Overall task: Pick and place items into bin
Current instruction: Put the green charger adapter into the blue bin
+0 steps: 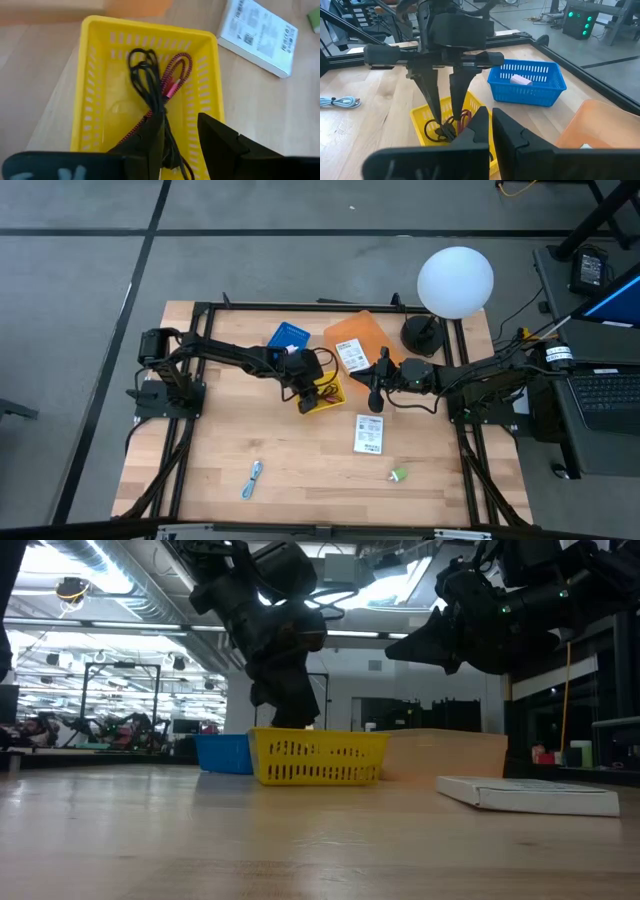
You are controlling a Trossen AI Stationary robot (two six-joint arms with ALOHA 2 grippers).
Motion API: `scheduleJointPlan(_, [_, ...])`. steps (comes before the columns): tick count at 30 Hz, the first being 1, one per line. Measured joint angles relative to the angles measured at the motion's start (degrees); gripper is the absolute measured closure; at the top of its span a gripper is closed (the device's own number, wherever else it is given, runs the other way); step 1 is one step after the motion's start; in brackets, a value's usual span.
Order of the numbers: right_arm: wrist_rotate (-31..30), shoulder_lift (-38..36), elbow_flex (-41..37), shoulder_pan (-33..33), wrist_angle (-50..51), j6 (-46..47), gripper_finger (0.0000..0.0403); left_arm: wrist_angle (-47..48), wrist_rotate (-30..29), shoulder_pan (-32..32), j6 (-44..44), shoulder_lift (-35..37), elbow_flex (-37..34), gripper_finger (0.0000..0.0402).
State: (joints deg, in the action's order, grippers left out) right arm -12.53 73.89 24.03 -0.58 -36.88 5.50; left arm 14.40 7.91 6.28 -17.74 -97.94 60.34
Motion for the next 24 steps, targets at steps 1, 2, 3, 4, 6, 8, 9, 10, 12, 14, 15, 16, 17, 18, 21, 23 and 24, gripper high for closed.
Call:
scheduleJointPlan(1, [0.0, 0.0, 0.0, 0.0, 0.0, 0.0, 0.0396, 0.2, 0.6, 0.0, 0.7, 0.3, 0.0, 0.0289])
scheduleJointPlan(2, [0.0, 0.0, 0.0, 0.0, 0.0, 0.0, 0.0396, 0.0, 1.0, 0.0, 1.3, 0.6, 0.0, 0.029])
scheduleJointPlan(3, [0.0, 0.0, 0.0, 0.0, 0.0, 0.0, 0.0396, -0.4, 1.0, 0.0, 1.9, 0.9, 0.0, 0.0292])
scheduleJointPlan(4, [0.0, 0.0, 0.0, 0.0, 0.0, 0.0, 0.0396, -0.2, 1.1, 0.0, 2.5, 1.4, 0.0, 0.0294])
scheduleJointPlan(6, [0.0, 0.0, 0.0, 0.0, 0.0, 0.0, 0.0396, 0.0, 1.1, -0.1, 3.8, 2.5, -0.1, 0.0299])
scheduleJointPlan(8, [0.0, 0.0, 0.0, 0.0, -0.1, 0.0, 0.0396, 0.4, 1.1, -0.2, 5.0, 3.9, 0.0, 0.0305])
scheduleJointPlan(9, [0.0, 0.0, 0.0, 0.0, -0.1, 0.0, 0.0396, 0.9, 1.1, -0.2, 5.7, 4.7, 0.0, 0.0308])
scheduleJointPlan(10, [0.0, 0.0, 0.0, 0.0, -0.1, 0.0, 0.0396, 1.1, 1.1, -0.4, 6.3, 5.5, 0.0, 0.0311])
scheduleJointPlan(12, [0.0, 0.0, 0.0, 0.0, -0.1, 0.2, 0.0396, 2.9, 1.0, -0.8, 8.4, 7.5, 0.0, 0.0318])
scheduleJointPlan(14, [0.0, 0.0, 0.0, 0.0, -0.1, 0.2, 0.0396, 4.7, 0.4, -1.6, 11.3, 9.3, -0.3, 0.0326])
scheduleJointPlan(15, [0.0, 0.0, 0.0, 0.0, -0.1, 0.3, 0.0396, 5.3, 0.2, -2.1, 11.9, 10.3, -0.9, 0.033])
scheduleJointPlan(16, [0.0, 0.0, 0.0, 0.0, -0.1, 0.5, 0.0396, 5.6, -0.1, -2.7, 12.1, 11.3, -1.6, 0.0335])
scheduleJointPlan(17, [0.0, 0.0, 0.0, 0.0, -0.1, 1.0, 0.0396, 5.3, -0.7, -3.3, 12.0, 12.2, -2.5, 0.034])
scheduleJointPlan(18, [0.0, 0.0, 0.0, 0.0, 0.0, 1.7, 0.0396, 4.5, -1.6, -4.0, 11.7, 13.2, -3.8, 0.0345])
scheduleJointPlan(21, [0.1, 0.0, 0.0, 0.1, 0.9, 3.2, 0.0396, 2.2, -5.9, -6.2, 10.3, 16.5, -8.3, 0.036])
scheduleJointPlan(23, [0.1, 0.0, 0.0, 0.5, 2.0, 3.5, 0.0396, -0.1, -8.1, -7.7, 8.6, 18.8, -11.6, 0.0372])
scheduleJointPlan(24, [0.0, 0.0, 0.0, 0.8, 2.3, 3.8, 0.0396, -1.3, -8.5, -8.4, 8.1, 20.0, -13.2, 0.0377])
